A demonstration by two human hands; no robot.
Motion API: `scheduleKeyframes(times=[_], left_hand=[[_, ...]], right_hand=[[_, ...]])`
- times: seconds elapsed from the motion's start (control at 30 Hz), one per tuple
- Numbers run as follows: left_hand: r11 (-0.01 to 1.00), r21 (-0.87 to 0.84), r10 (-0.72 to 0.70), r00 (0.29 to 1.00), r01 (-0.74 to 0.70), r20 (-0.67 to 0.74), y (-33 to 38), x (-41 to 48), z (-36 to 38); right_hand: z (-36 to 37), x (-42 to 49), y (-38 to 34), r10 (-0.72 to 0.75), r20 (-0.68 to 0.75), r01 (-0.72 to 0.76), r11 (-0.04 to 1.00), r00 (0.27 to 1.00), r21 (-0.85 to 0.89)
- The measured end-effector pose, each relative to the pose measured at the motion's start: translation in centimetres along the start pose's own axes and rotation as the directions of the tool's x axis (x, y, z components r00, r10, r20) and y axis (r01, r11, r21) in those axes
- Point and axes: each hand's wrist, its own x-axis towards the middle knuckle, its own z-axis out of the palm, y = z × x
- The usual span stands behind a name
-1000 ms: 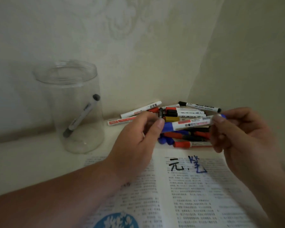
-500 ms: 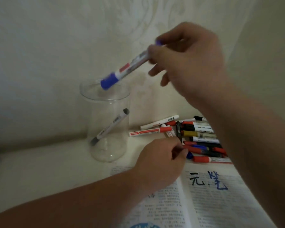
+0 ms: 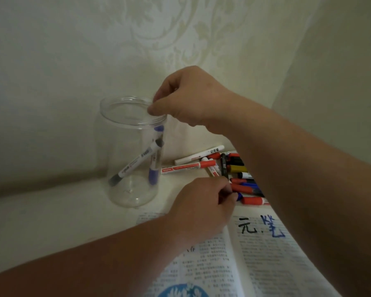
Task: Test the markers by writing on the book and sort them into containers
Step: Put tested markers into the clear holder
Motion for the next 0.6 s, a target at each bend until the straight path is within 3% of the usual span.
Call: scheduleKeyframes(times=[0.17, 0.23, 0.3, 0.4, 0.5, 0.6], left_hand=[[0.998, -0.035, -0.047, 0.999, 0.048, 0.011, -0.1, 0.0, 0.2], [0.996, -0.062, -0.061, 0.998, 0.061, 0.006, -0.3, 0.1, 0.4], [0.996, -0.075, -0.058, 0.998, 0.057, -0.010, -0.5, 0.3, 0.5], [0.998, -0.051, -0.030, 0.999, 0.029, -0.029, -0.7, 0.4, 0.6], [0.999, -0.033, -0.020, 0.999, 0.018, -0.037, -0.6, 0.3, 0.6], [1.000, -0.019, -0.010, 0.999, 0.009, -0.050, -0.5, 0.4, 0.7]], right_hand=[[-3.5, -2.4, 2.7, -0.034, -0.270, 0.063, 0.993, 0.962, 0.100], [-5.5, -4.9, 5.8, -0.006, -0.299, 0.008, 1.000, 0.954, 0.004], [-7.0, -7.8, 10.0, 0.077, -0.238, -0.133, 0.964, 0.968, -0.228], [-7.9, -12.1, 15.4, 0.306, -0.111, -0.320, 0.817, 0.946, -0.479], [-7.6, -14.5, 18.3, 0.347, -0.030, -0.325, 0.841, 0.937, -0.433], [-6.8, -14.8, 19.2, 0.248, 0.020, -0.214, 0.871, 0.969, -0.442]])
